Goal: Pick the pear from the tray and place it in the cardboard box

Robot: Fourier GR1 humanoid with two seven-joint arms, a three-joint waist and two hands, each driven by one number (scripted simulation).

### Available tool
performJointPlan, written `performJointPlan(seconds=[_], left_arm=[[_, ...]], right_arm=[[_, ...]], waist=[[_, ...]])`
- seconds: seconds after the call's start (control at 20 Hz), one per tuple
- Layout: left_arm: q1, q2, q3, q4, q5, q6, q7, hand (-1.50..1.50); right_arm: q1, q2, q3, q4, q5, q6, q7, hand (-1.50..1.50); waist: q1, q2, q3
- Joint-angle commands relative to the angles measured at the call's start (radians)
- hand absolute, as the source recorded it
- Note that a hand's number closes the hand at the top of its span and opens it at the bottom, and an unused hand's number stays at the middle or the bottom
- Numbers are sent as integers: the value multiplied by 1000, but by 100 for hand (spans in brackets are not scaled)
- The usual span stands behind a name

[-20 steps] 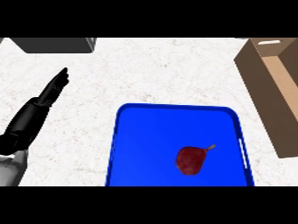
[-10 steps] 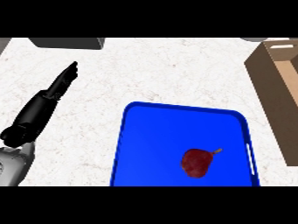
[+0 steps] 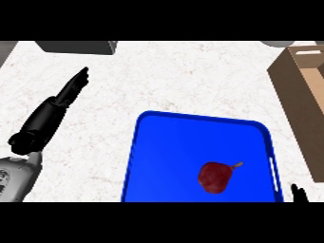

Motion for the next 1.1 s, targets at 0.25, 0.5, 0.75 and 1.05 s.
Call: performJointPlan(seconds=[0.25,0.5,0.75,1.05], left_arm=[[-11,-26,6,20,-26,12,-2,0],[30,3,48,49,-20,-15,-73,0],[13,-21,35,29,-14,-25,-19,0],[23,-12,67,51,-25,-44,-56,0]], right_arm=[[-361,192,31,189,133,216,327,-150],[-411,194,22,265,109,253,357,-150],[-479,195,-52,327,42,271,357,-150],[-486,195,-59,430,-1,164,290,-150]], waist=[[-22,-11,5],[-31,-14,5],[-34,-16,7],[-42,-17,7]])
